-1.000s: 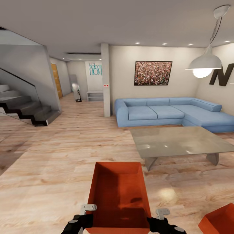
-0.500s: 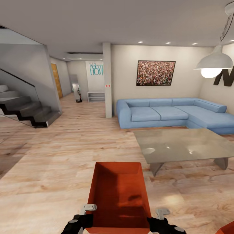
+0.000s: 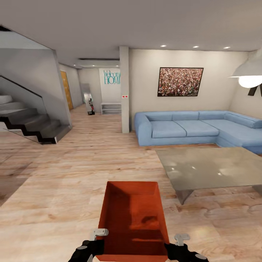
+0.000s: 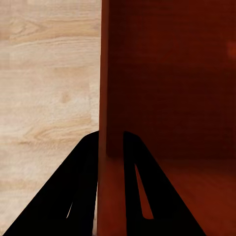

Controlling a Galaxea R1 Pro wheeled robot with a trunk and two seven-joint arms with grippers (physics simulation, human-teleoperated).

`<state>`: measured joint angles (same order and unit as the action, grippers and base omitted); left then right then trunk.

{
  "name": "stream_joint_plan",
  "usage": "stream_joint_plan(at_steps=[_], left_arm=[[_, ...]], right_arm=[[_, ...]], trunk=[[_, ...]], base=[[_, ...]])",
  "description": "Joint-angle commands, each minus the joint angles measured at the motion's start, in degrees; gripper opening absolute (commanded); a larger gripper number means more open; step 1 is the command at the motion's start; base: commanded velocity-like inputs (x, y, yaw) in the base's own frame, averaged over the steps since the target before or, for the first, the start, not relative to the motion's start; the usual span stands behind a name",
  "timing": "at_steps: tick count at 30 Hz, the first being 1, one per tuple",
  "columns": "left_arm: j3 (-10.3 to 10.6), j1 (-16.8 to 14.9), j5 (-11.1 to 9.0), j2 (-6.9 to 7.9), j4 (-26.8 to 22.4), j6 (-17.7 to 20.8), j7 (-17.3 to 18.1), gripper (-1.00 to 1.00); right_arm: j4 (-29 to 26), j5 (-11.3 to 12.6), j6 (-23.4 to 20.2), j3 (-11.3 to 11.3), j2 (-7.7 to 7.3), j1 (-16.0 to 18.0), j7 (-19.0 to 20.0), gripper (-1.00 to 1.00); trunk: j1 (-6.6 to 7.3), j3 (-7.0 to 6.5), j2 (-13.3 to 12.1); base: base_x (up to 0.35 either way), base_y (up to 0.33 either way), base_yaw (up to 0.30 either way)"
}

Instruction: Move the two storage containers from the living room to the garage. In the garage, place one container on the floor and stack the other container on top of it (either order is fine).

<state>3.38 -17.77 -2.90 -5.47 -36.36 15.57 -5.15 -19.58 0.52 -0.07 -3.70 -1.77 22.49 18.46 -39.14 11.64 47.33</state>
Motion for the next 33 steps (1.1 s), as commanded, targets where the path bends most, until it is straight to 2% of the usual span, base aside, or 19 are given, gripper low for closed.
stream_joint_plan(at_steps=[1, 7, 27, 28, 33], left_arm=[[-0.4, -0.1, 0.5, 0.37, -0.2, 0.3, -0.6, -1.00], [-0.4, -0.1, 0.5, 0.37, -0.2, 0.3, -0.6, -1.00], [-0.4, -0.1, 0.5, 0.37, -0.2, 0.3, -0.6, -1.00], [0.1, 0.0, -0.4, -0.19, -0.1, 0.1, -0.6, -1.00], [-0.3, 0.0, -0.4, -0.24, -0.1, 0.0, -0.6, -1.00]], right_arm=[[0.1, -0.2, 0.0, -0.2, -0.16, 0.0, 0.4, -1.00], [0.1, -0.1, 0.0, -0.2, -0.16, 0.0, 0.4, -1.00], [0.1, -0.2, 0.0, -0.2, -0.16, 0.0, 0.4, -1.00], [0.1, 0.0, 0.1, -0.2, 0.41, 0.1, 0.0, -1.00], [0.1, 0.0, 0.1, -0.2, 0.65, 0.1, -0.1, -1.00]], trunk=[[-0.03, 0.08, 0.1], [-0.03, 0.08, 0.1], [-0.03, 0.08, 0.1], [-0.03, 0.08, 0.1], [-0.03, 0.08, 0.1]], base=[[0.258, 0.182, 0.214], [0.258, 0.181, 0.115], [0.259, 0.176, 0.002], [0.000, 0.000, 0.000], [0.000, 0.000, 0.000]])
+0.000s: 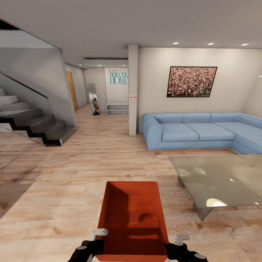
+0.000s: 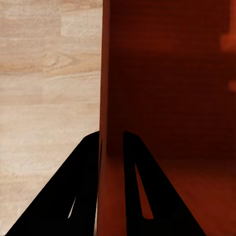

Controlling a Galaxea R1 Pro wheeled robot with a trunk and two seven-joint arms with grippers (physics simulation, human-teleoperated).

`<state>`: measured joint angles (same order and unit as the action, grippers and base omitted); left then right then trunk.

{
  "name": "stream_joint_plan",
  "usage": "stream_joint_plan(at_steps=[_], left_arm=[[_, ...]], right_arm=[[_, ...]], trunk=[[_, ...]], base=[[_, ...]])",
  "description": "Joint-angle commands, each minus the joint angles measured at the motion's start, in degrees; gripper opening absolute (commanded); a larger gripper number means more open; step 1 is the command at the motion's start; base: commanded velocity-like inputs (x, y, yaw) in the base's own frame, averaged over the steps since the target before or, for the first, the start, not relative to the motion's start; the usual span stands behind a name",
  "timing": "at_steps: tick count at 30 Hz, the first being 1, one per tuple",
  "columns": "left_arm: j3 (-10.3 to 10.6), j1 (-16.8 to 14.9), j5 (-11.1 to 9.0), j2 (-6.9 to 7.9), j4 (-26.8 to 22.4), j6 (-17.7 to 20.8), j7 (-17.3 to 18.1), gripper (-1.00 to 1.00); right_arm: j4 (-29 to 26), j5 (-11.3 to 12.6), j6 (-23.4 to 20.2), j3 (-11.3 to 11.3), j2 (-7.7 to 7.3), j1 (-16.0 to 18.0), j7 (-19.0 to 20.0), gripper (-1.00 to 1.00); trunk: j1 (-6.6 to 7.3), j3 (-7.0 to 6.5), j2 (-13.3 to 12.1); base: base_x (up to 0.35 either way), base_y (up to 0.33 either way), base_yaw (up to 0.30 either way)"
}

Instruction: Move the two storage containers from the living room to the garage. In the garage, place one container on the floor and stack the other container on top of it (either order is fine).

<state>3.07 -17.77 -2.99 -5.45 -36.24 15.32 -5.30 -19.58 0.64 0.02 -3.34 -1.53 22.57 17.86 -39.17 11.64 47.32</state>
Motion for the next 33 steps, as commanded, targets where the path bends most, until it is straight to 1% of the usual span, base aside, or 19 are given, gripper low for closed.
stream_joint_plan(at_steps=[1, 5, 11, 28, 29, 33], left_arm=[[0.0, 0.0, -0.3, -0.31, -0.2, 0.2, -0.4, -1.00], [0.0, 0.0, -0.8, -0.18, -0.2, -0.3, -0.1, -1.00], [0.0, 0.0, -0.2, -0.04, -0.2, -0.3, 0.0, -1.00], [0.0, -0.1, -0.2, 0.00, -0.2, -0.3, 0.0, -1.00], [0.0, 0.0, -1.0, 0.00, -0.2, -0.6, 0.0, -1.00], [0.0, 0.0, -1.0, 0.00, -0.2, -0.6, 0.0, -1.00]], right_arm=[[0.1, -0.1, 0.0, -0.6, 0.36, 0.0, 0.5, -1.00], [0.1, 0.0, 0.0, -0.5, 0.42, 0.0, 0.5, -1.00], [0.1, 0.4, 0.0, -0.2, 0.31, 0.0, 0.5, -1.00], [0.1, 0.1, 0.0, -0.5, 0.38, 0.0, 0.6, -1.00], [0.1, -0.6, 0.0, -0.5, 1.44, 0.0, 0.6, -1.00], [0.1, -1.3, 0.0, -0.6, 1.44, 0.0, 0.6, -1.00]], trunk=[[-0.01, 0.08, 0.1], [-0.01, 0.08, 0.1], [-0.01, 0.08, 0.1], [-0.01, 0.08, 0.1], [-0.01, 0.08, 0.1], [-0.01, 0.08, 0.1]], base=[[0.000, 0.000, 0.000], [0.000, 0.000, 0.000], [0.000, 0.000, 0.000], [0.000, 0.000, 0.000], [0.000, 0.000, 0.000], [0.028, 0.000, 0.000]])
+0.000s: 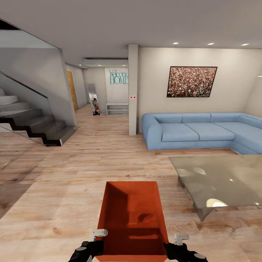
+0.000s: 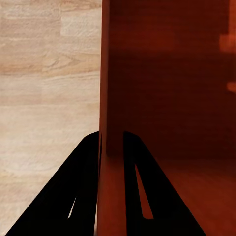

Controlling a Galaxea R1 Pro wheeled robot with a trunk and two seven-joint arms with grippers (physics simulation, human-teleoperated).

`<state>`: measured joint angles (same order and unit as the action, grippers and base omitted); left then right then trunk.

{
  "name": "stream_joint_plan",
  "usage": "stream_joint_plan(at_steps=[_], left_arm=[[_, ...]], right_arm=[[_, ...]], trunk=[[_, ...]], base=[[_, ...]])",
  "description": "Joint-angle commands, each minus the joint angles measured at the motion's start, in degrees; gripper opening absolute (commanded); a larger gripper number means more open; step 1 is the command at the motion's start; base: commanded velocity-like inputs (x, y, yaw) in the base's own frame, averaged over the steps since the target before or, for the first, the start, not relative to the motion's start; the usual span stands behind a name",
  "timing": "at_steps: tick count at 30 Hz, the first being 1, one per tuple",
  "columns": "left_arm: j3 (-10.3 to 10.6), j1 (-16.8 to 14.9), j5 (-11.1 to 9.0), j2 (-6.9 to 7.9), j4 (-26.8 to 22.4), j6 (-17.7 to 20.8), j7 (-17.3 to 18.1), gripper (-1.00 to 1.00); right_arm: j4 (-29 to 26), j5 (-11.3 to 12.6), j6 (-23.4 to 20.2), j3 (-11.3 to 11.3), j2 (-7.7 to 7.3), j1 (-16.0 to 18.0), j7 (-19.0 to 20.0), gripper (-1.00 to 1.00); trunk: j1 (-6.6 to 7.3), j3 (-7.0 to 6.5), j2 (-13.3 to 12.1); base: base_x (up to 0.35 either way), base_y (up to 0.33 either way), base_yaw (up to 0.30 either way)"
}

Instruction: Move the two storage containers from the living room to the garage. In the garage, place one container on the floor and stack the other container on top of it (either order is fine).

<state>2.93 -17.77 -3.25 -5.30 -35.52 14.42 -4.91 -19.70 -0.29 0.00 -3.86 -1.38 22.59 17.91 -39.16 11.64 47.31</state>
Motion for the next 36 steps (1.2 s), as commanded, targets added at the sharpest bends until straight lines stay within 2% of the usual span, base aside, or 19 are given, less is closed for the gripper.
stream_joint_plan(at_steps=[1, 10, 24, 36], left_arm=[[0.1, 0.0, -0.7, -0.14, -1.0, 0.3, -0.4, -1.00], [0.1, -0.1, -0.7, -0.06, -1.0, 0.3, -0.4, -1.00], [0.1, -0.1, -0.7, 0.03, -1.0, 0.3, -0.4, -1.00], [0.1, -0.1, -0.7, 0.03, -1.0, 0.3, -0.4, -1.00]], right_arm=[[0.2, -0.6, 0.0, -0.1, 1.29, 0.0, 0.6, -1.00], [0.2, -0.9, 0.0, 0.0, 1.29, 0.0, 0.6, -1.00], [0.2, -0.9, 0.0, 0.0, 1.29, 0.0, 0.7, -1.00], [0.2, -0.9, 0.0, -0.1, 1.29, 0.0, 0.9, -1.00]], trunk=[[-0.01, 0.09, 0.1], [-0.01, -0.38, 0.1], [-0.01, -1.65, 0.1], [-0.01, -1.76, 0.1]], base=[[0.071, 0.000, 0.000], [0.123, 0.041, 0.000], [0.275, 0.125, 0.000], [0.283, 0.135, 0.000]])
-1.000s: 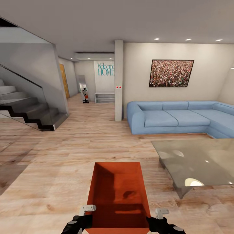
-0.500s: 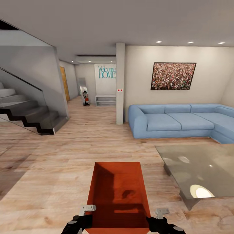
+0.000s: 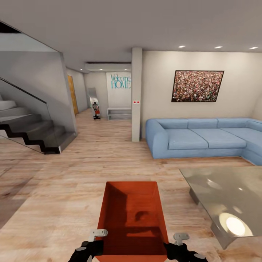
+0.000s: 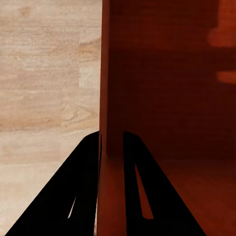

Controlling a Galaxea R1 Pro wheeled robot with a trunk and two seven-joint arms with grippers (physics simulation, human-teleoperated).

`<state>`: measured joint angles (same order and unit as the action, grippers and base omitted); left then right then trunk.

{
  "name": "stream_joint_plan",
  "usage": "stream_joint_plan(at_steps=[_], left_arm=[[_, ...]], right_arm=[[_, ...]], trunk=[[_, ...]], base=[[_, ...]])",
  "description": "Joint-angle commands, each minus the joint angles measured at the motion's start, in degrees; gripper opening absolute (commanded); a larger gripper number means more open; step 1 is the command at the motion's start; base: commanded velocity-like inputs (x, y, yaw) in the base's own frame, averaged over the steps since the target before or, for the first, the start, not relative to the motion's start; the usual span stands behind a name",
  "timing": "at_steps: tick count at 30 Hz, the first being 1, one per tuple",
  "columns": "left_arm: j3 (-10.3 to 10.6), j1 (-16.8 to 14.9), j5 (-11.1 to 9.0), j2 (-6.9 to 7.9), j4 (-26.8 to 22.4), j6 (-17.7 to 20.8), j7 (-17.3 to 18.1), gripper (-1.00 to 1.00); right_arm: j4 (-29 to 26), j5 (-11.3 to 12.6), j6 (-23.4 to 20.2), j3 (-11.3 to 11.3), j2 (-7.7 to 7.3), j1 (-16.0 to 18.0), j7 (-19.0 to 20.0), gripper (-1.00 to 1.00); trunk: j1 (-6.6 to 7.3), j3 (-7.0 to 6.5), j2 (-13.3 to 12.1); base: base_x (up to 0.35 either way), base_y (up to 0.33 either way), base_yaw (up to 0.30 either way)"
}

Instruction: Move the two storage containers from the living room to the garage. In the garage, place one container on the floor and stack the other container on top of it (either order is fine).

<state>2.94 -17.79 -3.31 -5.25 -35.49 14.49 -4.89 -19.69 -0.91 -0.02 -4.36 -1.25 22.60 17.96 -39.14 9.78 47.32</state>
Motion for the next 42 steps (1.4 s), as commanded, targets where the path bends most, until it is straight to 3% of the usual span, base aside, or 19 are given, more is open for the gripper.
stream_joint_plan(at_steps=[1, 17, 34, 42], left_arm=[[0.1, -0.1, -0.6, -0.02, -1.0, 0.3, -0.4, -1.00], [0.1, -0.1, -0.6, 0.06, -1.0, 0.3, -0.4, -1.00], [0.1, -0.1, -0.6, 0.06, -1.0, 0.3, -0.4, -1.00], [0.1, -0.1, -0.6, 0.06, -1.0, 0.4, -0.4, -1.00]], right_arm=[[0.2, -0.2, 0.0, 0.5, 1.17, 0.0, 0.9, -1.00], [0.2, -0.2, 0.0, 0.5, 1.17, 0.0, 0.8, -1.00], [0.2, -0.2, 0.0, 0.5, 1.17, 0.0, 0.8, -1.00], [0.2, -0.2, 0.0, 0.4, 1.17, 0.0, 0.9, -1.00]], trunk=[[-0.04, 0.09, 0.1], [-0.04, 0.09, 0.1], [-0.04, 0.09, 0.1], [-0.04, 0.09, 0.1]], base=[[0.283, 0.174, 0.000], [0.283, 0.183, 0.010], [0.285, 0.151, 0.264], [0.302, 0.089, 0.042]])
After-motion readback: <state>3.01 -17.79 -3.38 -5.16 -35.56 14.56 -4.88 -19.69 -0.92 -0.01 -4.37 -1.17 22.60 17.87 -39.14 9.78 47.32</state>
